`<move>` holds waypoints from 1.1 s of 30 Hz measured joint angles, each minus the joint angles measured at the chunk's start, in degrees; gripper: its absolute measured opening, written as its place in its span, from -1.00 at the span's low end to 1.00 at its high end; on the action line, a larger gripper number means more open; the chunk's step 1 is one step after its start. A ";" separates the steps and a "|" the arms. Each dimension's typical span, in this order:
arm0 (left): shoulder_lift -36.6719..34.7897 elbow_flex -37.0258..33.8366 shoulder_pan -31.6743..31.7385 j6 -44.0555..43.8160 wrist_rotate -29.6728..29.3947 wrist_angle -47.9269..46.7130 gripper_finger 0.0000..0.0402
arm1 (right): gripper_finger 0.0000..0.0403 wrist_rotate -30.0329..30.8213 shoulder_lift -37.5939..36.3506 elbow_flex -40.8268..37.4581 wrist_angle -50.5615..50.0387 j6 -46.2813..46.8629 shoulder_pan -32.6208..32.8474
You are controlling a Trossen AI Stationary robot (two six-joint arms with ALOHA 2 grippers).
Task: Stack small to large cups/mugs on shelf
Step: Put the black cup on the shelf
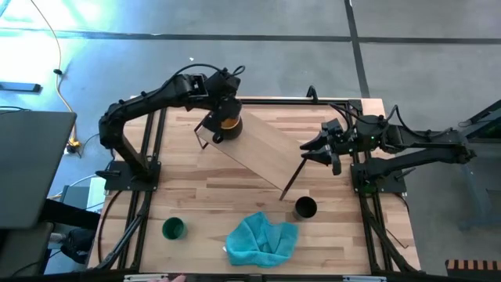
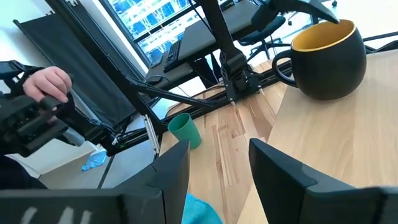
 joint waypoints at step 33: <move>-6.64 28.19 -6.30 -33.56 2.42 -18.44 -0.15 | -0.22 -1.19 -0.03 0.01 2.46 -5.98 -0.02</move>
